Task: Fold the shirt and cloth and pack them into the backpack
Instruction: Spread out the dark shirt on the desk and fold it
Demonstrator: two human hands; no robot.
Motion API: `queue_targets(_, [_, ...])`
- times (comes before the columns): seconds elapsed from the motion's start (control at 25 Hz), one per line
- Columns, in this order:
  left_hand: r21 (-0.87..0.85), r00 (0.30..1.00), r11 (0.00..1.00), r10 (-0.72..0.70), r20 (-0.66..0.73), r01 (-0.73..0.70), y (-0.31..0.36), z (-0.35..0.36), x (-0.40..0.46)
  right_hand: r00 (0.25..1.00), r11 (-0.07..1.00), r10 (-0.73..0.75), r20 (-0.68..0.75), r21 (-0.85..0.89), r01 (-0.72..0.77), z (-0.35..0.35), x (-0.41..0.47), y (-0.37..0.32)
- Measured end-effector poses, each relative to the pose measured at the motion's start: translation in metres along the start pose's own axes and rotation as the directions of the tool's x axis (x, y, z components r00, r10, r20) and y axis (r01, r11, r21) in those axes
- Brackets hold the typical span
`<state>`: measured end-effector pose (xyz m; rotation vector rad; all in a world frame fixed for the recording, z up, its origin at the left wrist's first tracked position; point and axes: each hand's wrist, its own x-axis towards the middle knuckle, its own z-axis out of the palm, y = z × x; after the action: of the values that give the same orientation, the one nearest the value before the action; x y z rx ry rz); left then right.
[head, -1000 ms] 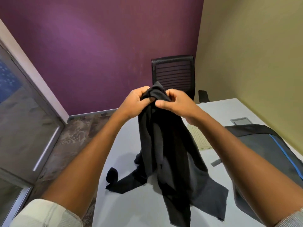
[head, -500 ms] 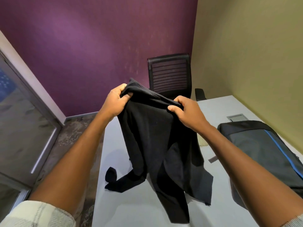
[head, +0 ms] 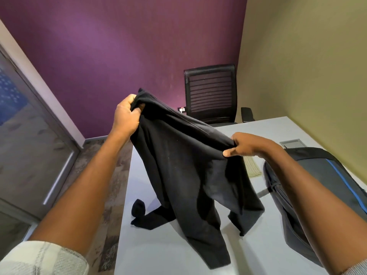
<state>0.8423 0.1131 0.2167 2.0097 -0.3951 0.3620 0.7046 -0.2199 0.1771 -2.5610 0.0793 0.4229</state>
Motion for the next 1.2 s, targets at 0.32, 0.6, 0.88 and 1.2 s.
queue_targets(0.32, [0.064,0.980,0.993,-0.088,-0.179,0.101,-0.027,-0.015,0.001,0.928,0.917,-0.123,-0.352,0.317,0.242,-0.005,-0.014,0.002])
queue_targets(0.6, [0.316,0.950,0.904,-0.228,-0.214,0.288,-0.037,0.009,0.012,0.985,0.671,-0.160,-0.060,0.725,0.153,-0.002,-0.012,-0.045])
queue_targets(0.88, [0.078,0.963,0.960,-0.264,-0.061,0.268,-0.025,0.078,-0.107,0.969,0.547,0.010,-0.247,0.813,0.201,0.007,0.008,-0.090])
queue_targets(1.2, [-0.016,0.940,0.942,-0.332,0.078,0.334,-0.010,0.149,-0.206,0.972,0.500,0.113,-0.204,0.858,0.122,0.013,0.010,-0.101])
